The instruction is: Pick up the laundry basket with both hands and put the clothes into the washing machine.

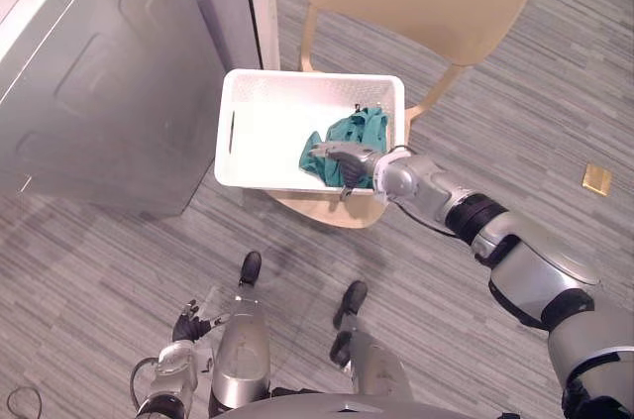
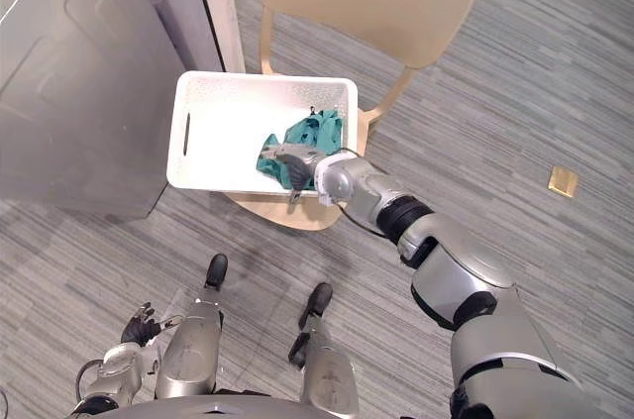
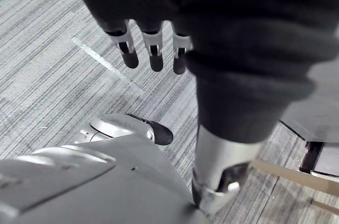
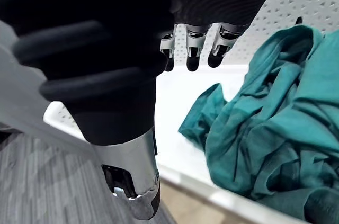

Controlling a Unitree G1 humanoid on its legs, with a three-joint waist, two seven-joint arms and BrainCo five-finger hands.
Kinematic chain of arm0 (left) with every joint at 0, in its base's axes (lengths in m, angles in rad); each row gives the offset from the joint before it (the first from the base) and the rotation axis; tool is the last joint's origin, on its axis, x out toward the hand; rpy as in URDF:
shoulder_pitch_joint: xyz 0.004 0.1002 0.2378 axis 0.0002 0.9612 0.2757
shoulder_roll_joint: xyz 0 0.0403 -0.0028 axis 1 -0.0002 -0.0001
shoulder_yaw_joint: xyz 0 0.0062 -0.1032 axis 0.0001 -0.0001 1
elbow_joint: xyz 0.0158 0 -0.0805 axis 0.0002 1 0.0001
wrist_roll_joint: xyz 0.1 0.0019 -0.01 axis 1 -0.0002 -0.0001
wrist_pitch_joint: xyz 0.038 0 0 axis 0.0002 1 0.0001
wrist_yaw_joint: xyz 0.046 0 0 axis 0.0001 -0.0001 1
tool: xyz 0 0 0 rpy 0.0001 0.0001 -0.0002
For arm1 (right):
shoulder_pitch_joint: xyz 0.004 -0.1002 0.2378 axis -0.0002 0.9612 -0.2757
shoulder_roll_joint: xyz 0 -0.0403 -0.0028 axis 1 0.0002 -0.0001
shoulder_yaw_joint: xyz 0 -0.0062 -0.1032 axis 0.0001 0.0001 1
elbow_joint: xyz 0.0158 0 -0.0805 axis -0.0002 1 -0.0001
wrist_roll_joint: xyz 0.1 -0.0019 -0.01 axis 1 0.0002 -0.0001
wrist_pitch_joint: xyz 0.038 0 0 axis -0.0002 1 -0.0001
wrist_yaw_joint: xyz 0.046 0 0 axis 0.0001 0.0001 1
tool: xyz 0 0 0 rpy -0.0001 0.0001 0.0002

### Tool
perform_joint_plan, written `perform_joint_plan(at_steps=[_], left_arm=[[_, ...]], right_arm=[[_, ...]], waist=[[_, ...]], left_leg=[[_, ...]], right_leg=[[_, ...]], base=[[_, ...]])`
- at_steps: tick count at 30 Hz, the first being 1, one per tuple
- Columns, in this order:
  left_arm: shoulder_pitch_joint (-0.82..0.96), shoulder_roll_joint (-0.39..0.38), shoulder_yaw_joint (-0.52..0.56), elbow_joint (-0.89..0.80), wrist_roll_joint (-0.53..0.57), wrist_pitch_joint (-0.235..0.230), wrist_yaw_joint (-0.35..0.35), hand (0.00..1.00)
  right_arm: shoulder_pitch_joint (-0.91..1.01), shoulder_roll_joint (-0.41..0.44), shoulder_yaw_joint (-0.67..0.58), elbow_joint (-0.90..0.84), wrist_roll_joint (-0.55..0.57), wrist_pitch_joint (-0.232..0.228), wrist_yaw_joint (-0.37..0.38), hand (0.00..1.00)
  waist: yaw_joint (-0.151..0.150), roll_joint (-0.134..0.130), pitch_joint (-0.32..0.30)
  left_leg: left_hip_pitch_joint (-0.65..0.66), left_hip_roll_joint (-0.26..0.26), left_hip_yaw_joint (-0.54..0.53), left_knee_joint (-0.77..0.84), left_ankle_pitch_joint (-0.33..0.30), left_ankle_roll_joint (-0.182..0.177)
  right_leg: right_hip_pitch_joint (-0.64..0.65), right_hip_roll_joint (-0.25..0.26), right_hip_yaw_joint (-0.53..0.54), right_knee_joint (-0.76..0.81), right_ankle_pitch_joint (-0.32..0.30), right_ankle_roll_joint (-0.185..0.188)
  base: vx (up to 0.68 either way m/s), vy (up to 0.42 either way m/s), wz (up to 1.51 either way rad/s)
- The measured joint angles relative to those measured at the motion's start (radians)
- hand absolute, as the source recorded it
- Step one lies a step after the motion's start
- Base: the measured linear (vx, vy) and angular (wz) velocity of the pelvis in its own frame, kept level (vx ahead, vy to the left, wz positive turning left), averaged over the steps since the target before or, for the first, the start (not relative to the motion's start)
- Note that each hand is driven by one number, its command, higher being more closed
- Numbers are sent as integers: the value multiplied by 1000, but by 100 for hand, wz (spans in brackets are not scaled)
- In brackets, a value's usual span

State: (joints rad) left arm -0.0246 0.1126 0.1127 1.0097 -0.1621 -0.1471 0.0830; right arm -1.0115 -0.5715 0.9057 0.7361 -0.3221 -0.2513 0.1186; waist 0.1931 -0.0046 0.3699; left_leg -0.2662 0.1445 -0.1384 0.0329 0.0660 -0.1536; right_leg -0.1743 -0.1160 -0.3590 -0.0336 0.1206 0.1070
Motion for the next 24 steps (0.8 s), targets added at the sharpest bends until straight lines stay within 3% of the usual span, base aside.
perform_joint_plan(at_steps=[6, 16, 24], left_arm=[[1, -3, 0, -8, -14, -6, 14, 0], [3, -8, -9, -12, -51, -13, 19, 0], [3, -10, -79, -44, -91, -25, 21, 0]], right_arm=[[-34, 0, -135, 85, -1, 37, -75, 0], [-36, 3, -279, 194, 0, 62, -119, 0], [-66, -11, -370, 271, -20, 88, -153, 0]], waist=[[17, 2, 44], [24, 9, 63], [25, 52, 97]], left_leg=[[-15, 0, -2, -5, 11, 0], [-36, 1, -3, -50, 50, 1], [-79, -2, -15, -55, 65, 0]], right_leg=[[-24, -3, -1, 18, -1, -2], [-70, -7, 0, 30, 2, -6], [-116, -12, -9, 44, 3, -7]], base=[[-30, -2, 1], [-8, 1, 0], [-2, 1, 1]])
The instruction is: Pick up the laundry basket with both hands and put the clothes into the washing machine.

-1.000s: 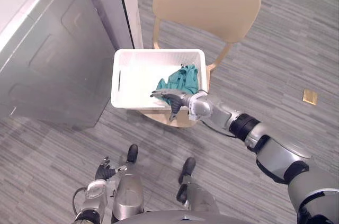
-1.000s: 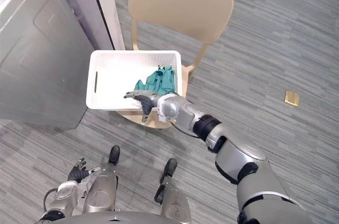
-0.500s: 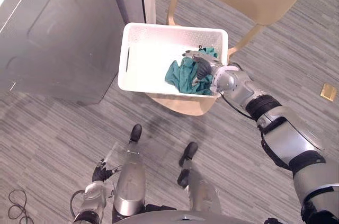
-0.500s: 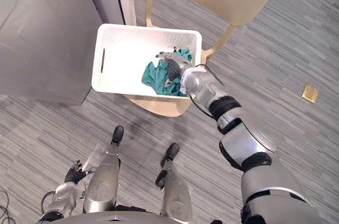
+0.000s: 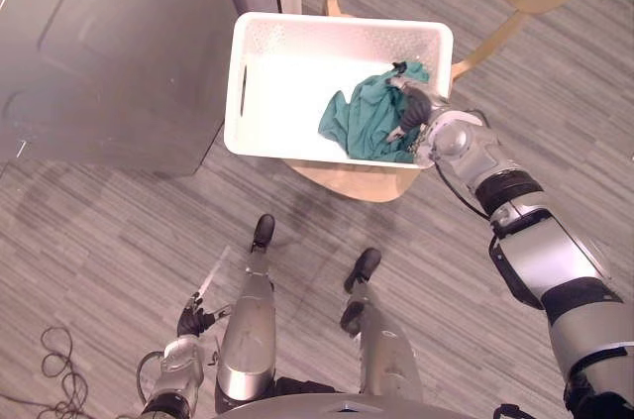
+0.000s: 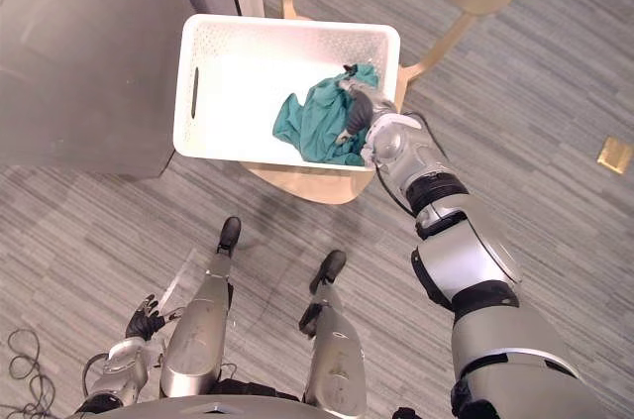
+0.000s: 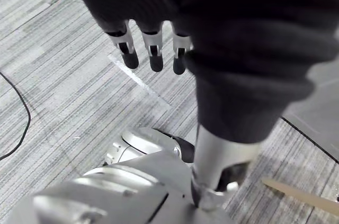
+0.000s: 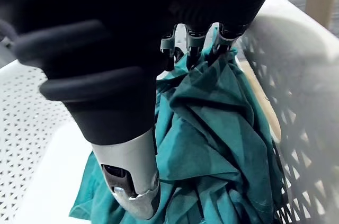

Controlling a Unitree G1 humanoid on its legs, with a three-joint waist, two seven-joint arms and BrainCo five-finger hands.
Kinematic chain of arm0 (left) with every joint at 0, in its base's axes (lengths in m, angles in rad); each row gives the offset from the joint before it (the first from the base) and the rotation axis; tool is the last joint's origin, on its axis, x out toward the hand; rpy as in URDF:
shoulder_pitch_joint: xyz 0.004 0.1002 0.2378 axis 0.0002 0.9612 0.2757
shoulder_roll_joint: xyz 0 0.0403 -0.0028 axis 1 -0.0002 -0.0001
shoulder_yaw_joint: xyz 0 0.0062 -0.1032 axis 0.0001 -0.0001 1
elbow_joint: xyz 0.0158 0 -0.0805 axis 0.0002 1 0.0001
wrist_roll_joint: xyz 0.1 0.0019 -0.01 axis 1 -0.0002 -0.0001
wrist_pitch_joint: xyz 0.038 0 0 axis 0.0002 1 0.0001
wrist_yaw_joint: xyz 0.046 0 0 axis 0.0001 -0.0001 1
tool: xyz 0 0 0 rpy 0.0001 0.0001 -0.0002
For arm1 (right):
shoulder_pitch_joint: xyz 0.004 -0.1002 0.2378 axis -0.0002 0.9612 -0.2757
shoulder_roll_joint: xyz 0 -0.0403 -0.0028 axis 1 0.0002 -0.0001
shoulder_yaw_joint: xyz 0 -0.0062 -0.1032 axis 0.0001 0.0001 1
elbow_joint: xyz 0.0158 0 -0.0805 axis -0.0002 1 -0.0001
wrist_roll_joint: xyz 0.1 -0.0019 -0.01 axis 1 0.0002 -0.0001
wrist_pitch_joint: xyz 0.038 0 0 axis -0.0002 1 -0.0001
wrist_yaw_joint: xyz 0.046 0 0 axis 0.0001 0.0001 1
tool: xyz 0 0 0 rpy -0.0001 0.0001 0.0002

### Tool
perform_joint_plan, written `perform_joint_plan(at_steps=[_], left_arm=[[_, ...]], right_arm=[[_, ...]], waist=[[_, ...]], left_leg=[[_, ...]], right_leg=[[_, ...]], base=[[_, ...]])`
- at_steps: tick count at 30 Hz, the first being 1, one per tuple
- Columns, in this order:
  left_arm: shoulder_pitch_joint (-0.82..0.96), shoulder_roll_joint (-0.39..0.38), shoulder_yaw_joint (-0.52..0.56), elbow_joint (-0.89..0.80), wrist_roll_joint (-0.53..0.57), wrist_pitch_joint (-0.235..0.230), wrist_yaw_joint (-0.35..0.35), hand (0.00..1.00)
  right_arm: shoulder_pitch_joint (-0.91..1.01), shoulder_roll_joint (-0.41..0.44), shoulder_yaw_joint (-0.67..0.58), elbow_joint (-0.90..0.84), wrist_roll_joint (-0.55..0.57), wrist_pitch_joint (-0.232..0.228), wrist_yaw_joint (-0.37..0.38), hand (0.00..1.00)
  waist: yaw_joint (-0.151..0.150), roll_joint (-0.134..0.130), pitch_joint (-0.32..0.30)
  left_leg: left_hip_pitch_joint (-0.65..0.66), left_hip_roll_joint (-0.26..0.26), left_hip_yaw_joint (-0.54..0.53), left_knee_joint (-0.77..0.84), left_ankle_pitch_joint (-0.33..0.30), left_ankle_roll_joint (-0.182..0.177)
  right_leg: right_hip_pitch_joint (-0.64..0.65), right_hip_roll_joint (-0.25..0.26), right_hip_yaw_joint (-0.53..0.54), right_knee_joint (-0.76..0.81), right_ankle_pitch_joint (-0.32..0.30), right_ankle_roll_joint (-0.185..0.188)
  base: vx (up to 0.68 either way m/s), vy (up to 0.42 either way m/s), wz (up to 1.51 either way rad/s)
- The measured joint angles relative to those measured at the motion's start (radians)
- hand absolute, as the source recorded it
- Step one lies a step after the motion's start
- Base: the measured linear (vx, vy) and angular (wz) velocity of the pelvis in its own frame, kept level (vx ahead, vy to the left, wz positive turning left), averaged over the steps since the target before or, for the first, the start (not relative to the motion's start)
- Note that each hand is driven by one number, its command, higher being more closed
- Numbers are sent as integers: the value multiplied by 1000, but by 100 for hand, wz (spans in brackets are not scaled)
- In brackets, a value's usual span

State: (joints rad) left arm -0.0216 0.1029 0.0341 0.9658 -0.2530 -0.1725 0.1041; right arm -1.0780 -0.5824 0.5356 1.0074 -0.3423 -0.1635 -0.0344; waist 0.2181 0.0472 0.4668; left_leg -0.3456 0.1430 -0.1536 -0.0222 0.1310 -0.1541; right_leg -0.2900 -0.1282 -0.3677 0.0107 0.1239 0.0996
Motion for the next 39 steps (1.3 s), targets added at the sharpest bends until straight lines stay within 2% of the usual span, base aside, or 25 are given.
perform_joint_plan(at_steps=[8, 16, 18, 22, 23, 26, 31, 35, 39], left_arm=[[0, -3, -36, -25, -21, -5, 1, 0], [-1, -7, -34, -53, -22, -5, 7, 0], [-7, -9, -31, -53, -29, -5, 16, 0], [-14, -26, 7, -64, -30, -5, 23, 0], [-18, -26, 7, -79, -33, -5, 23, 0], [-51, -33, 7, -98, -38, -10, 23, 0], [-89, -51, 6, -125, -39, -10, 22, 0], [-107, -65, 7, -124, -48, -8, 24, 0], [-112, -75, 12, -120, -57, -5, 24, 0]], right_arm=[[-37, -14, -33, 32, -7, 15, -34, 0], [-36, -25, -24, 2, -20, 23, -53, 0], [-40, -29, 7, -13, -21, 34, -64, 0], [-44, -37, 94, -40, -96, 42, -74, 0], [-43, -39, 124, -51, -104, 45, -74, 100], [-43, -27, 174, -64, -205, 46, -65, 100], [-60, 5, 213, -69, -293, 60, -51, 100], [-65, 36, 210, -49, -329, 79, -40, 100], [-53, 72, 205, -38, -333, 101, -33, 100]], waist=[[5, 13, 12], [18, 14, 13], [19, 14, 13], [25, 13, 13], [24, 13, 13], [26, 12, 12], [31, 4, 8], [30, -9, 0], [33, -34, -28]], left_leg=[[-69, -7, -14, -36, 39, 1], [-145, -14, -28, -30, 49, 0], [-163, -13, -34, -28, 51, -1], [-179, -12, -39, -20, 50, -1], [-186, -10, -44, -17, 50, -2], [-195, -6, -62, -14, 52, -7], [-198, 0, -71, -13, 54, -11], [-198, 1, -73, -12, 57, -14], [-195, 1, -78, -12, 58, -15]], right_leg=[[-77, -10, -16, 10, 7, 0], [-159, -27, -28, 48, -1, 1], [-174, -27, -32, 53, -2, 1], [-199, -41, -44, 105, -32, -2], [-204, -43, -54, 116, -41, -3], [-209, -44, -71, 143, -59, -6], [-223, -52, -82, 188, -85, -10], [-232, -57, -83, 217, -100, -12], [-231, -59, -86, 226, -108, -13]], base=[[-12, 0, 5], [-8, 0, 2], [-22, -12, 4], [-11, -14, 9], [-11, -23, 16], [-14, -44, 16], [-15, -49, 7], [-13, -52, 2], [-21, -62, 3]])
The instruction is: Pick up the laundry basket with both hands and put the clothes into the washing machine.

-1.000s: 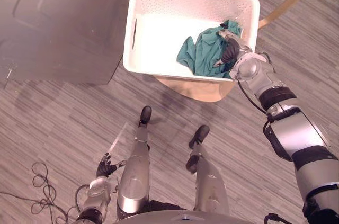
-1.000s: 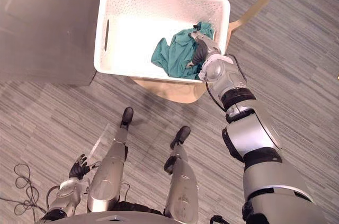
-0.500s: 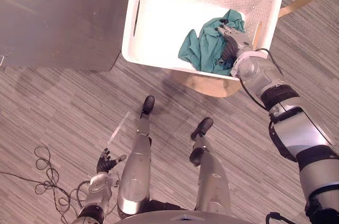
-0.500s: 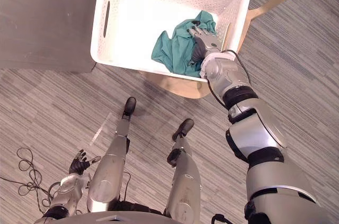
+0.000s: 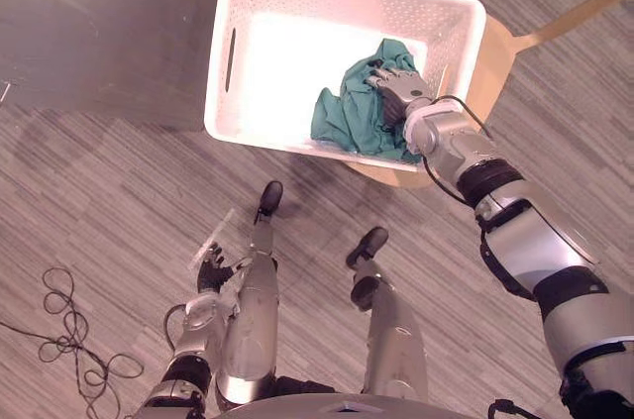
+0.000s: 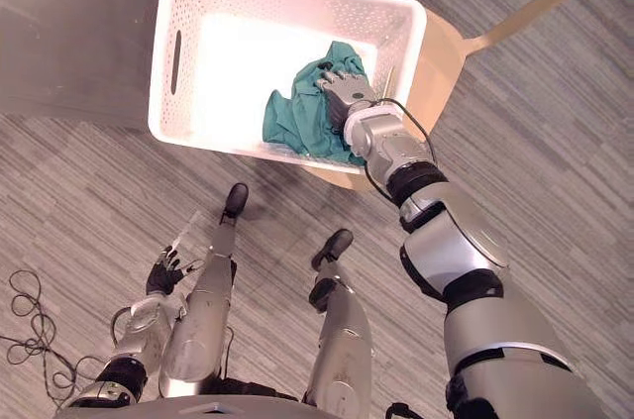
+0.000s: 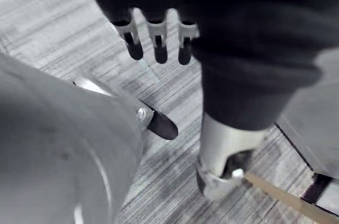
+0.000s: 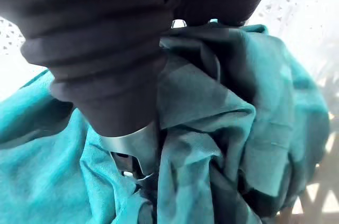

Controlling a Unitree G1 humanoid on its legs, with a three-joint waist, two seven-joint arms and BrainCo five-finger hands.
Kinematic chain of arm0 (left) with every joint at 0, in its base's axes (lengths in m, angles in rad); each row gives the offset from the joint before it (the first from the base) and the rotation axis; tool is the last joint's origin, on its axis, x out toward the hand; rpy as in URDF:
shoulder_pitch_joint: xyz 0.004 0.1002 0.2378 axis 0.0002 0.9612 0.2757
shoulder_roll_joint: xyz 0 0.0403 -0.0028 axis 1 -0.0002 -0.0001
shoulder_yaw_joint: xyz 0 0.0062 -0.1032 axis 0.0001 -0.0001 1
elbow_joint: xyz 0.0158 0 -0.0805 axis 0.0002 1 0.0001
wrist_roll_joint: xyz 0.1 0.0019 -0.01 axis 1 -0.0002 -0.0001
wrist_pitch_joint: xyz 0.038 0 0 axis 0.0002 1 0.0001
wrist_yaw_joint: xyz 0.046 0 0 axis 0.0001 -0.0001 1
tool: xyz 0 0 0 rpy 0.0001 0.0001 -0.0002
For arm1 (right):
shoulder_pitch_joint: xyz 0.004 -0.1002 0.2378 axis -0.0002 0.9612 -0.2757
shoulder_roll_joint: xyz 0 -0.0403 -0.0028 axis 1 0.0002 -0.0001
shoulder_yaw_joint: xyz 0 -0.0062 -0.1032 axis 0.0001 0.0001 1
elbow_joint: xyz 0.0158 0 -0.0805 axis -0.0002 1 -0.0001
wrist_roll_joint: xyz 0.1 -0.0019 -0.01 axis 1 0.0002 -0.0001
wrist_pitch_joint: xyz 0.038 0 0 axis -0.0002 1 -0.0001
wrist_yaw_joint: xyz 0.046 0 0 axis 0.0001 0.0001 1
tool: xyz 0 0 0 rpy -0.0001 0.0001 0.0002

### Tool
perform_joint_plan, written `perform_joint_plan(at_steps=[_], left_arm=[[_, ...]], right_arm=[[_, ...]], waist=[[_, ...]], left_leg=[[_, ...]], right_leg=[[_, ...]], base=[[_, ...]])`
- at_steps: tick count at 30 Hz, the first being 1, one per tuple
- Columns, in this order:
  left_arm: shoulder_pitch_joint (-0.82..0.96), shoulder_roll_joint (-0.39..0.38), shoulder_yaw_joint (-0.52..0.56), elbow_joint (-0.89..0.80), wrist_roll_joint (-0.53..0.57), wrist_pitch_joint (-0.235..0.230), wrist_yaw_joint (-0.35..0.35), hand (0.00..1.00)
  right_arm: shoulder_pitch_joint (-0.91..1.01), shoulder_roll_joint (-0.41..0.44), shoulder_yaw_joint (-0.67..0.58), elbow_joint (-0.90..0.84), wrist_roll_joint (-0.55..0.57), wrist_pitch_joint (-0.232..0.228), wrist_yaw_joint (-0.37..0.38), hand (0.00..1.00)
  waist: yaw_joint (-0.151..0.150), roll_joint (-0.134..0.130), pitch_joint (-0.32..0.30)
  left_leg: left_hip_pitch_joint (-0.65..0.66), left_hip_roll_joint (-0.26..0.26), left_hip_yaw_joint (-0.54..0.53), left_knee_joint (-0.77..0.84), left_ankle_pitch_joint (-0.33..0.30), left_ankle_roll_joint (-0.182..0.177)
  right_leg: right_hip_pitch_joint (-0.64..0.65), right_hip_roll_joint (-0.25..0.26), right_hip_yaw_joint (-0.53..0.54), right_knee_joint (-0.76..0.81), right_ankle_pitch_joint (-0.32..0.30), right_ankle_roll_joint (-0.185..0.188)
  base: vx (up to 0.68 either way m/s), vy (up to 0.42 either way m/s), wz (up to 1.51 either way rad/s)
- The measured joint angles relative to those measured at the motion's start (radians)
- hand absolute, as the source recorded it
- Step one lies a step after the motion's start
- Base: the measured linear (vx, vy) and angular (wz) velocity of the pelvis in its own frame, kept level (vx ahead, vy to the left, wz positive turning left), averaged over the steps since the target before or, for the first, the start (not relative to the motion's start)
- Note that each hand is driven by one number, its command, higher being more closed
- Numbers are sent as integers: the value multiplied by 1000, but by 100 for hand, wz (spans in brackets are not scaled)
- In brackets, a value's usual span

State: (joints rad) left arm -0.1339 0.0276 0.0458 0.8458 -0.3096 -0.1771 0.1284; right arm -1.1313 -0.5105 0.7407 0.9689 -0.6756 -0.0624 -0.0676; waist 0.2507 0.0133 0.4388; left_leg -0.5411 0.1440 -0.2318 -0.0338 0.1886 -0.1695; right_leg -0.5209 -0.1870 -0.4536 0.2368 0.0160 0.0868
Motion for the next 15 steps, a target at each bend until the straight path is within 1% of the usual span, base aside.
perform_joint_plan(at_steps=[3, 7, 10, 13, 14, 15], left_arm=[[0, -1, 0, 4, -1, 4, 2, 0], [0, -1, -2, 13, -2, 4, 2, 0], [0, 3, -7, 14, -2, 4, 2, 0], [0, 4, -8, 21, -3, 3, 0, 0], [0, 6, -8, 23, -4, 3, -1, 0], [0, 7, -8, 24, -4, 3, -1, 0]], right_arm=[[16, 27, -24, 34, 0, 1, 10, 100], [34, 29, -58, 54, 7, -3, 38, 100], [46, 29, -82, 70, 24, -7, 42, 100], [60, 26, -132, 73, 70, -10, 43, 100], [68, 24, -158, 74, 102, -10, 43, 100], [69, 24, -162, 75, 105, -10, 43, 100]], waist=[[7, -10, -14], [10, -10, -14], [13, -11, -15], [10, -10, -15], [9, -10, -15], [9, -10, -15]], left_leg=[[4, -1, -7, -1, 3, -3], [27, -2, -13, -7, 7, -4], [35, -2, -13, -20, 15, -4], [36, -3, -14, -32, 25, -2], [36, -5, -14, -34, 26, -1], [36, -5, -14, -34, 26, -1]], right_leg=[[4, -2, -2, 5, -3, 0], [29, -2, -7, 4, -3, 0], [33, -2, -7, 3, -3, 0], [31, -4, -7, 0, -1, 1], [31, -6, -7, 0, 1, 3], [31, -7, -7, 0, 1, 4]], base=[[-20, -53, 5], [-39, -55, 6], [-55, -47, 2], [-48, -52, 3], [-35, -50, 3], [-30, -46, 2]])
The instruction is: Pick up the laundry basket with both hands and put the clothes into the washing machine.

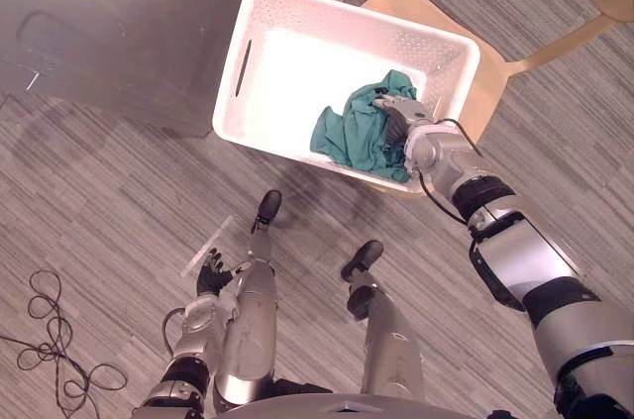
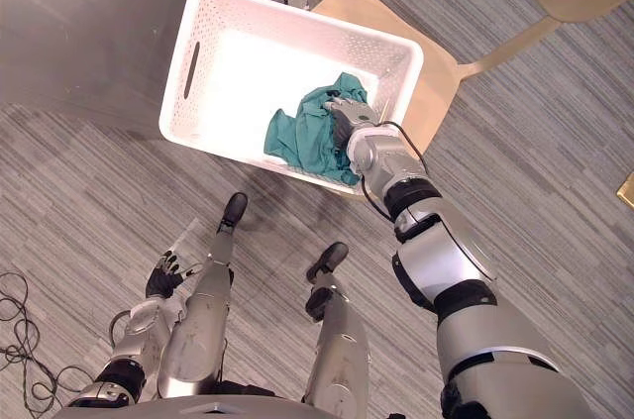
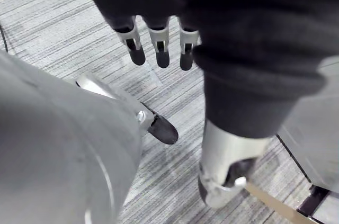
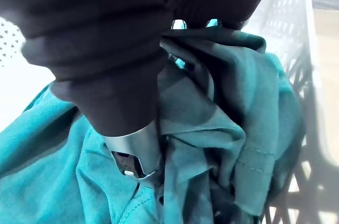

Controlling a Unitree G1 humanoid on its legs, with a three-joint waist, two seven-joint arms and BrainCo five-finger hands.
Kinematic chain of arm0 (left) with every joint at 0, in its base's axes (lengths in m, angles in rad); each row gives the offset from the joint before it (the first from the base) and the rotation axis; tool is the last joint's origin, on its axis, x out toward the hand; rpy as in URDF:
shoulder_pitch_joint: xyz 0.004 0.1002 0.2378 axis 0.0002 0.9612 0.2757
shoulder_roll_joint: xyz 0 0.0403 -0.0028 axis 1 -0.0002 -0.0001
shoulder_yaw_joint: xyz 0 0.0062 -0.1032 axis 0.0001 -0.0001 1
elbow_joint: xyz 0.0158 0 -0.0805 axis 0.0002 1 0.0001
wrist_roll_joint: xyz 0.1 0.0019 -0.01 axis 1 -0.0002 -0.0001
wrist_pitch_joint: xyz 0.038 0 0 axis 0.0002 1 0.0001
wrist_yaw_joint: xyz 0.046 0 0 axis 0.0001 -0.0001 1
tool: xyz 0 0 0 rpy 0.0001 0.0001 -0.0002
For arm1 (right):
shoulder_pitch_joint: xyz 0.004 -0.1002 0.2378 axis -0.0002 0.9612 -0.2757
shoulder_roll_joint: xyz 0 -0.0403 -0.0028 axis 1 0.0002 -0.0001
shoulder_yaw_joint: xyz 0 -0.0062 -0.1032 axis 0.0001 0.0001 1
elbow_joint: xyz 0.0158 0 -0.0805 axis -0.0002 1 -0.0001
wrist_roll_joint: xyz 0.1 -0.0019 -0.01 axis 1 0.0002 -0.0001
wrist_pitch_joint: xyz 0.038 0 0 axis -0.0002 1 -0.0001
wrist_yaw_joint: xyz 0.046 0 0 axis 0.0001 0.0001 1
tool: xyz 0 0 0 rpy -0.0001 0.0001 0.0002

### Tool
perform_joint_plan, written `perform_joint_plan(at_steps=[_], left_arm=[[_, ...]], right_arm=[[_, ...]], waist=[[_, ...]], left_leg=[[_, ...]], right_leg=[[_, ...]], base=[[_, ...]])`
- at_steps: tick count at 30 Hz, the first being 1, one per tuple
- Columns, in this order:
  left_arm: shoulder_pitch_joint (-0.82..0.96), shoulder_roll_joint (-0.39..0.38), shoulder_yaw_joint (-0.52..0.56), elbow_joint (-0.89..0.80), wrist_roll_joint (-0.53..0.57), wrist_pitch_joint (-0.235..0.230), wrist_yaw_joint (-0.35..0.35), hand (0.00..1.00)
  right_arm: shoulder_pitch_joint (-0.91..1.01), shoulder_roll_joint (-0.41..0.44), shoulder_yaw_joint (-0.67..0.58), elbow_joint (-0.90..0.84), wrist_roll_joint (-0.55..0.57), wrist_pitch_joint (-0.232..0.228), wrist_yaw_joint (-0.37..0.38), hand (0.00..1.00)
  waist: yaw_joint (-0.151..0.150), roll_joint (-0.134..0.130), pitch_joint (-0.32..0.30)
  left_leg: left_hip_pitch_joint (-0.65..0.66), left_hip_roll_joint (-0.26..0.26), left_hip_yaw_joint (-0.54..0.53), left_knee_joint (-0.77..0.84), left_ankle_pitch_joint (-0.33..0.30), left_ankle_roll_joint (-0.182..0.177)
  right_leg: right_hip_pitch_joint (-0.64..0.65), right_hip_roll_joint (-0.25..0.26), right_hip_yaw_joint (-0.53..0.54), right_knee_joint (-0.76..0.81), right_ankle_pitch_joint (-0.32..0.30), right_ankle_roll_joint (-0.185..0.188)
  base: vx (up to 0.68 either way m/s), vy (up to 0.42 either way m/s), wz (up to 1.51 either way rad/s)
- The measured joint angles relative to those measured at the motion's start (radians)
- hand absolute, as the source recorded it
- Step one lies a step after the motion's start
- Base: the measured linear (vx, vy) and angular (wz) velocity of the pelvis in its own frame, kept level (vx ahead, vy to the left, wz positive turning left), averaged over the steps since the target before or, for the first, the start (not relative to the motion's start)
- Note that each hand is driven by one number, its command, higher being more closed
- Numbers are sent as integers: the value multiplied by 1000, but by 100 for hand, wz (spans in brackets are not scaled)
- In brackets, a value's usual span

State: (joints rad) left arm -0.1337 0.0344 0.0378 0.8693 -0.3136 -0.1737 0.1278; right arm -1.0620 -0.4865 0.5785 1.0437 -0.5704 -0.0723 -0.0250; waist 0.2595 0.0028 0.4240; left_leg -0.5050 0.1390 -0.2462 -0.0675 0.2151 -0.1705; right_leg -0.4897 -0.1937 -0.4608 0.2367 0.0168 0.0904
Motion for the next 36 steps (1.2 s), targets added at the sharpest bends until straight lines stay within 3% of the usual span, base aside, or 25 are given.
perform_joint_plan(at_steps=[11, 20, 29, 36], left_arm=[[12, 4, 0, -16, -1, 1, -11, 0], [35, 18, 0, -32, -18, 1, -26, 0], [49, 18, 1, -35, -22, 0, -26, 0], [51, 23, 1, -34, -27, 2, -26, 0]], right_arm=[[74, -33, -140, -7, 144, -12, 0, 100], [104, -34, -187, -8, 174, -12, 0, 100], [97, -40, -202, -8, 174, -9, -1, 100], [104, -96, -294, -8, 193, 16, -5, 100]], waist=[[-9, -1, -1], [-16, -28, -22], [-35, -28, -22], [-49, -29, -22]], left_leg=[[-2, -12, 17, -8, 3, 4], [-15, -12, 32, -8, 2, 5], [-5, -11, 57, -8, 2, 5], [2, -8, 62, -8, 5, 8]], right_leg=[[-14, -16, 9, 3, 4, 7], [-35, -18, 18, 4, 7, 7], [-36, -17, 37, -1, 16, 6], [-27, -12, 40, -14, 28, 5]], base=[[-23, -46, -1], [-26, -56, -4], [-23, -51, -6], [-27, -56, -2]])
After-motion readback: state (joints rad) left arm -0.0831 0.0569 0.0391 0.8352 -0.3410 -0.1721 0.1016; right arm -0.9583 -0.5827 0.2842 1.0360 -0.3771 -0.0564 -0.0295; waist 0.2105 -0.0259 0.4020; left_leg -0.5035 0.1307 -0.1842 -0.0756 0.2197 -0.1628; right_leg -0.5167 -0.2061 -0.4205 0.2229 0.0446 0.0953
